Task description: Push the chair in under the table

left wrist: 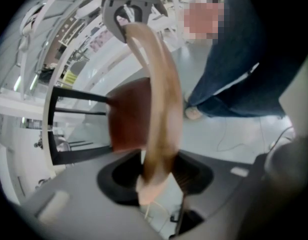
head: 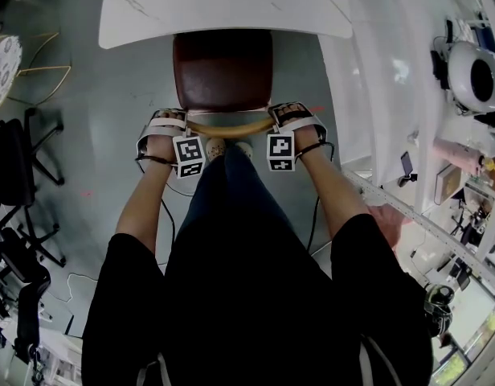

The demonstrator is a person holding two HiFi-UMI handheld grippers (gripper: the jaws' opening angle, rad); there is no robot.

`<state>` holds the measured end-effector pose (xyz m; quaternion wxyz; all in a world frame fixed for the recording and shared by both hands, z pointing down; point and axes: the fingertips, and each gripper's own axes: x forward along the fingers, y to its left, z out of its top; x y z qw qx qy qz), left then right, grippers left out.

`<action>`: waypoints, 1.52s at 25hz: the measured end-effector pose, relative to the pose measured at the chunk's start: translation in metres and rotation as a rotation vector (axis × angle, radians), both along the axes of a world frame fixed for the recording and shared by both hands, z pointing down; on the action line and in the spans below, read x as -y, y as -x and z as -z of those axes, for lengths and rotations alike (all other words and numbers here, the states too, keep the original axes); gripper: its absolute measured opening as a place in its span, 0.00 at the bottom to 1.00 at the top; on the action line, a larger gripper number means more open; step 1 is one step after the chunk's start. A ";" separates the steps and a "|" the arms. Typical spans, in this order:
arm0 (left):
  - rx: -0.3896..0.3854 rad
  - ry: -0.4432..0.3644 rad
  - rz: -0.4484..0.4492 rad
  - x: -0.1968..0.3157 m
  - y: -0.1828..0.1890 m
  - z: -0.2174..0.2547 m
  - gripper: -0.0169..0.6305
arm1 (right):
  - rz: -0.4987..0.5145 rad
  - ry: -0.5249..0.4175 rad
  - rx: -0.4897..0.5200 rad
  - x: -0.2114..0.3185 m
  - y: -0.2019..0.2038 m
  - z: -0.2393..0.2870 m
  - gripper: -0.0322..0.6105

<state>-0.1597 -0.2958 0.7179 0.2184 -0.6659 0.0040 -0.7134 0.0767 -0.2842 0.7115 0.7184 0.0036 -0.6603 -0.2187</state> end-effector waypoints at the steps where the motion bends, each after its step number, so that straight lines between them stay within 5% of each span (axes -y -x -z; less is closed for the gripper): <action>1: -0.001 -0.001 0.000 0.004 0.000 0.000 0.30 | -0.002 -0.004 -0.003 0.005 0.000 0.000 0.29; 24: -0.021 -0.024 0.029 0.063 -0.007 0.011 0.30 | -0.017 -0.018 -0.043 0.067 -0.007 0.012 0.29; 38: 0.026 0.025 0.059 0.032 -0.003 -0.011 0.32 | -0.046 0.008 -0.048 0.034 -0.008 -0.005 0.29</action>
